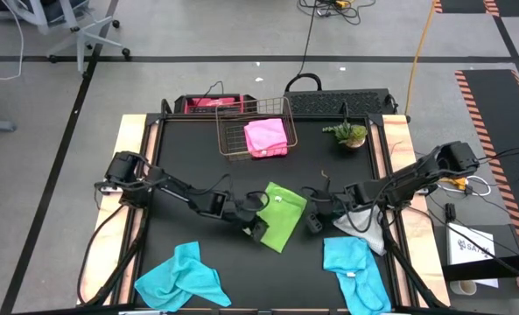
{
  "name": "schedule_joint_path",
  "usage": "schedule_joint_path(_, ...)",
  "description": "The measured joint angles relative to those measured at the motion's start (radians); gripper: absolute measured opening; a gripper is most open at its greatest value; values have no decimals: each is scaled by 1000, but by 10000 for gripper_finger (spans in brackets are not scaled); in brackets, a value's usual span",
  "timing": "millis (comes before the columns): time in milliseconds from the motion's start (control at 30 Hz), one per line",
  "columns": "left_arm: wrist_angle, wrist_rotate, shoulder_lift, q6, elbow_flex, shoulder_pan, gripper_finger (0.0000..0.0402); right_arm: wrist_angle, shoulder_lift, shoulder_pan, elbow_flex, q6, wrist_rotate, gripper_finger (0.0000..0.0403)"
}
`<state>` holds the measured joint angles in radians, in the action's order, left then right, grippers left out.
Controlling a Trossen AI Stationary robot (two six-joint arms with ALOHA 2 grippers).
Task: Fold microfiber towels
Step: Stack the folded green microfiber cloth on top of the folded pink microfiber cloth in the wire basket
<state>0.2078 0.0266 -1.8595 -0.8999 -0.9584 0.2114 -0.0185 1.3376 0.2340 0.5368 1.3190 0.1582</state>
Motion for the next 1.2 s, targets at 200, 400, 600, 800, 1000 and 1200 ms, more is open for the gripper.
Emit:
schedule_joint_path(200,-191,74,1,127,-96,-14,67,-114,0,-6,-75,55,-106,147)
schedule_joint_path(400,-297,120,-5,158,-102,-62,67,-137,32,-31,-76,30,-185,147)
schedule_joint_path(600,-274,106,-9,155,-104,-92,67,-193,96,-50,-75,7,-184,145)
schedule_joint_path(800,-257,103,-24,128,-104,-86,67,-346,119,-75,-74,-44,-187,144)
schedule_joint_path(1000,-242,70,-51,105,-103,-75,67,-277,119,-90,-75,-60,-182,144)
schedule_joint_path(1200,-215,70,-55,94,-103,-72,67,-239,123,-92,-74,-72,-187,144)
